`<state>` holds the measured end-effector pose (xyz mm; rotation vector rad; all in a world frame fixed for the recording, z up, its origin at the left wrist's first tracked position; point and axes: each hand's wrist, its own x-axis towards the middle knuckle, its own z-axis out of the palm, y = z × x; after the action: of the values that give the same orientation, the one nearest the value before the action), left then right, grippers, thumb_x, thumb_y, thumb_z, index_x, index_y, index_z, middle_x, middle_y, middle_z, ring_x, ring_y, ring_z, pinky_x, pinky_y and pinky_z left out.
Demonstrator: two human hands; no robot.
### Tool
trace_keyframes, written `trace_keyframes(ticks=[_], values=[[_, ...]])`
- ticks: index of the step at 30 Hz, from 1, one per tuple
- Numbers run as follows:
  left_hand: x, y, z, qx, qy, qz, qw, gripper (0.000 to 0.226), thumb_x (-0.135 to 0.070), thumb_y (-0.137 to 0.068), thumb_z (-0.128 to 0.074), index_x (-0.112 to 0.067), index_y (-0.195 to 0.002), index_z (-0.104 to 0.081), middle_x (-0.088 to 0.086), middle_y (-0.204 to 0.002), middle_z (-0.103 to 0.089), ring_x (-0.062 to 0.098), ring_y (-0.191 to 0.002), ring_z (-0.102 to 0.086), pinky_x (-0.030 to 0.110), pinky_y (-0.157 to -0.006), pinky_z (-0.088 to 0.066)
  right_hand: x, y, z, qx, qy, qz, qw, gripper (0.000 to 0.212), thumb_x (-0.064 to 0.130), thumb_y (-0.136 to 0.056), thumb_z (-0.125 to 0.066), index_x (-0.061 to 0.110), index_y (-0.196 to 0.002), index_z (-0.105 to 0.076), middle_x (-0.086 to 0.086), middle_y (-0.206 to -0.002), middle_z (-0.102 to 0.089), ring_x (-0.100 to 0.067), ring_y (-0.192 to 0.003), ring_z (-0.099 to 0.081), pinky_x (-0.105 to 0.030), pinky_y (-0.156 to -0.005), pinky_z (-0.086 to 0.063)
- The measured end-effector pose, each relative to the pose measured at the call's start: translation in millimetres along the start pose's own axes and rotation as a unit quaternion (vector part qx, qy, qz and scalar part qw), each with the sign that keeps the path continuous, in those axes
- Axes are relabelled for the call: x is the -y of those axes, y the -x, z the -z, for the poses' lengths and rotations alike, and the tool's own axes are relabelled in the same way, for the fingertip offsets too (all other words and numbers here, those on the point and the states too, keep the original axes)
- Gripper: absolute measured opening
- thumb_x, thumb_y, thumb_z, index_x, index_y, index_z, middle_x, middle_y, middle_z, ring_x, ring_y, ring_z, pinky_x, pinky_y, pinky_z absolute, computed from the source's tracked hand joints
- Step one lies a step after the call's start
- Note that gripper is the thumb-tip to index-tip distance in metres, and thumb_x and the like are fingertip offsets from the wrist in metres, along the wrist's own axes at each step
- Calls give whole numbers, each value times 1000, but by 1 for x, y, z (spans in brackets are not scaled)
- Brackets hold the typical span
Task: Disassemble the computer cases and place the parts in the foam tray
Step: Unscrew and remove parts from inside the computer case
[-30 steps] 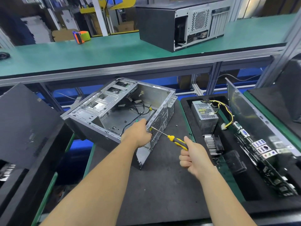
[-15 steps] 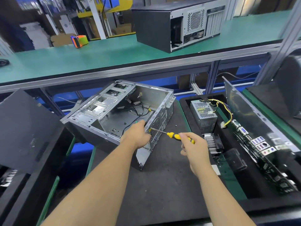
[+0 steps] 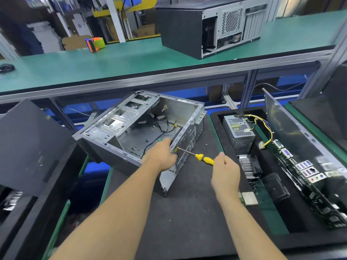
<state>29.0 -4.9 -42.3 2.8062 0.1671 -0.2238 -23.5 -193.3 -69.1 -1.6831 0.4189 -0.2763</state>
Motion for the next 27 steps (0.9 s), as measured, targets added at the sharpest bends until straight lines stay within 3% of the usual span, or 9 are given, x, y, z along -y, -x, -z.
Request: trace_keyframes(ticks=[3,5,8,10,15,18,23,25,27], values=[[0,0,1,5,7,0,1000,23,-34,-93,-61,-24,-98,-41,0,-93,-57,31,-90,-60,47,-84,-54,-3,4,4,-7,125,395,910,40,24,-98,-43,11,-60,-41,5,-53,-30,-15,-52,-21,-33,-48,-23],[-1,0,2,7,13,-4,1000,23,-34,-92,-62,-23,-100,-43,1,-94,-58,32,-91,-61,48,-85,-55,2,-3,2,-6,131,427,895,39,24,-100,-43,8,-64,-43,4,-55,-32,-16,-51,-26,-33,-48,-26],[-2,1,4,3,19,-7,1000,23,-33,-91,-62,-22,-102,-46,2,-96,-59,31,-91,-61,47,-86,-55,11,-14,6,39,21,173,984,23,30,-99,-52,20,-78,-53,4,-67,-53,-8,-56,-47,-23,-52,-38],[-1,2,4,1,19,-5,1000,23,-34,-91,-62,-23,-104,-46,2,-98,-60,31,-92,-61,47,-86,-55,8,-20,13,70,-72,3,995,15,28,-96,-61,23,-82,-59,5,-69,-50,-14,-58,-47,-25,-47,-40],[-1,2,2,2,22,-6,1000,24,-34,-91,-61,-23,-107,-47,2,-100,-61,31,-93,-62,48,-87,-55,3,-24,21,156,-227,-311,910,18,25,-97,-56,12,-92,-66,-4,-59,-49,-16,-48,-39,-22,-40,-31],[0,1,2,2,23,-4,1000,23,-34,-91,-61,-23,-107,-47,2,-101,-62,31,-93,-62,48,-87,-55,6,-23,12,126,-227,-364,895,32,34,-102,-47,9,-92,-63,2,-48,-30,-12,-40,-18,-17,-38,-16],[2,-2,0,0,20,-7,1000,24,-33,-92,-62,-24,-109,-47,0,-96,-61,29,-89,-62,48,-86,-55,-1,-17,-3,3,-27,-83,996,41,33,-102,-37,9,-71,-50,0,-55,-44,-25,-53,-37,-27,-50,-30],[2,-4,-1,0,22,-9,1000,22,-32,-92,-63,-24,-106,-47,-1,-93,-60,28,-88,-62,48,-85,-55,-10,-10,-2,-33,56,127,990,46,34,-100,-36,8,-67,-54,-5,-57,-53,-30,-57,-45,-31,-51,-34],[2,-5,-1,2,25,-13,1000,21,-31,-92,-63,-23,-103,-47,-1,-92,-59,27,-87,-62,48,-85,-55,-16,-5,2,-47,107,342,933,44,26,-99,-39,0,-66,-54,-10,-52,-49,-31,-48,-40,-35,-49,-28]])
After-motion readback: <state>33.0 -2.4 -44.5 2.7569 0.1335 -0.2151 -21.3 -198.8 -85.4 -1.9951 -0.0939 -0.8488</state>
